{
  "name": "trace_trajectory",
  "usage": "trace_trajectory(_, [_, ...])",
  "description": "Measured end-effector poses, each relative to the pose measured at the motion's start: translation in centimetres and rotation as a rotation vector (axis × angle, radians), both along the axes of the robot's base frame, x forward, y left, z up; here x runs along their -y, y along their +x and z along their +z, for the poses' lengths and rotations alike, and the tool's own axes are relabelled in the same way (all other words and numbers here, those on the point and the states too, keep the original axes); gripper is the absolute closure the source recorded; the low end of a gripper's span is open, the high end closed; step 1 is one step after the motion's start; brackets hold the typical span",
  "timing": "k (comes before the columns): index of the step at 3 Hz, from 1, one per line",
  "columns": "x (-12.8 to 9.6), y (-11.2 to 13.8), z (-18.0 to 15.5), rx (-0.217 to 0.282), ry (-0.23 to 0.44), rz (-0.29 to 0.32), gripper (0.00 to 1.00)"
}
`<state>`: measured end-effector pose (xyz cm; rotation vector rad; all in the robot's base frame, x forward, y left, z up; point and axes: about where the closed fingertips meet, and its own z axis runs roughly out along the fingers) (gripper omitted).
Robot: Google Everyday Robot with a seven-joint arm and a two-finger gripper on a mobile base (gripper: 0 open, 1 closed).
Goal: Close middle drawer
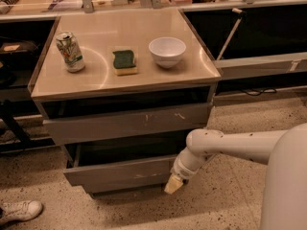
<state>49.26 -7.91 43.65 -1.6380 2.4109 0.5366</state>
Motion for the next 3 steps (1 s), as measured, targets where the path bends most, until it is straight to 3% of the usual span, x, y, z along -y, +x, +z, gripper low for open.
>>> trace_trajectory(2, [-0.2,0.2,-0.2,-0.005,0.001,0.003,0.87])
trace_trajectory(3, [-0.7,1.5,-0.5,0.013,-0.01,0.01,1.0])
